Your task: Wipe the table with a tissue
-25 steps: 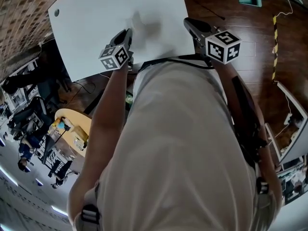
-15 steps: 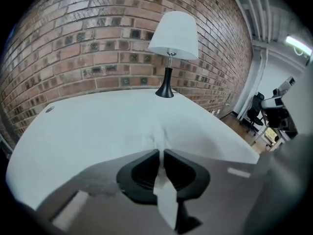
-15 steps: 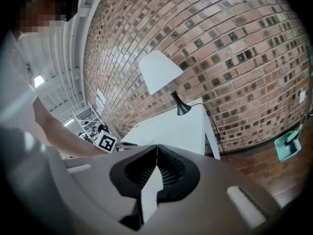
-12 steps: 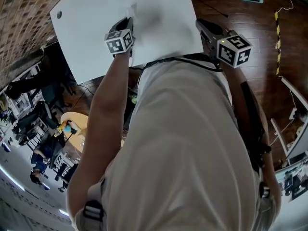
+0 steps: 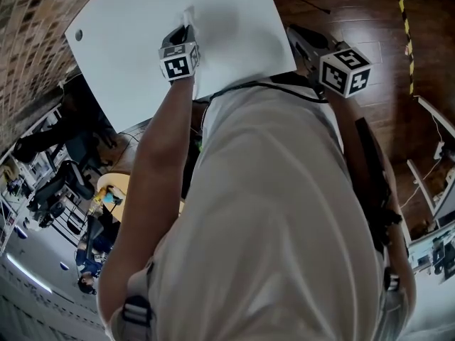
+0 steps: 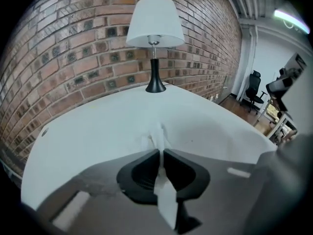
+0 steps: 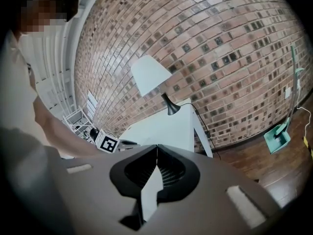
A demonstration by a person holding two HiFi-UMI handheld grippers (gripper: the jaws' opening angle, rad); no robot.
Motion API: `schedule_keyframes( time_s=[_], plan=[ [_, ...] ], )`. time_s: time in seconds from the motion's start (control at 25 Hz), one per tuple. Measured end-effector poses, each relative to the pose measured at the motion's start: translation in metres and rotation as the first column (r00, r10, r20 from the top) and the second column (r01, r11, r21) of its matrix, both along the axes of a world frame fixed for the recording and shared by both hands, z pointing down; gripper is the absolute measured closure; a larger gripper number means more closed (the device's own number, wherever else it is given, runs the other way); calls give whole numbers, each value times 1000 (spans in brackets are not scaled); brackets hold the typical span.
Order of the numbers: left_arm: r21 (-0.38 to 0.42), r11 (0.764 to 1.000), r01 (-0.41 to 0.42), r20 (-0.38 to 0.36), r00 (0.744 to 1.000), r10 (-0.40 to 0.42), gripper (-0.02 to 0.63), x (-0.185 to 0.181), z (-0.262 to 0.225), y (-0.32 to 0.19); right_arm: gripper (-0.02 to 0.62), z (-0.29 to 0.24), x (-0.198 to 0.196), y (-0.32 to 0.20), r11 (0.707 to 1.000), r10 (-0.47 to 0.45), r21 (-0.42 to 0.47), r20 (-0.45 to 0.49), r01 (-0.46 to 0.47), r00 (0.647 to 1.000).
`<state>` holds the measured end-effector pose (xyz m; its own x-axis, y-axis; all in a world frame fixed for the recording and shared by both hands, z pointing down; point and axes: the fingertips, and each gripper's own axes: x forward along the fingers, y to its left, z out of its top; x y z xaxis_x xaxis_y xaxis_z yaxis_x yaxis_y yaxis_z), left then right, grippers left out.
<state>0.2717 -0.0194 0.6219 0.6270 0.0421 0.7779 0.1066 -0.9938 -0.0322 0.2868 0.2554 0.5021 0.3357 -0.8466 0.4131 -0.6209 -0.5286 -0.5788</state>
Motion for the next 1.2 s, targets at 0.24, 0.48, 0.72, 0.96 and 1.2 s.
schedule_keyframes(
  time_s=[0.24, 0.48, 0.72, 0.96, 1.2],
  plan=[
    [13, 997, -76, -3, 997, 76, 575, 9, -3, 43, 586, 0, 0, 8, 1000, -9, -4, -8, 9, 1000],
    [8, 979, -203, -2, 979, 203, 575, 4, 0, 98, 586, 1, 2, 18, 1000, -19, 5, -6, 19, 1000],
    [-32, 944, -327, 20, 944, 328, 575, -10, 4, 163, 586, 2, 7, 27, 999, -47, 21, -6, 47, 999],
    [-206, 898, -389, 85, 907, 412, 572, -31, 4, 216, 586, 1, 8, 27, 996, -85, 36, -29, 86, 996],
    [-342, 839, -423, 65, 880, 471, 572, -61, -12, 231, 586, -8, 4, -4, 989, -145, -2, -95, 145, 985]
  ],
)
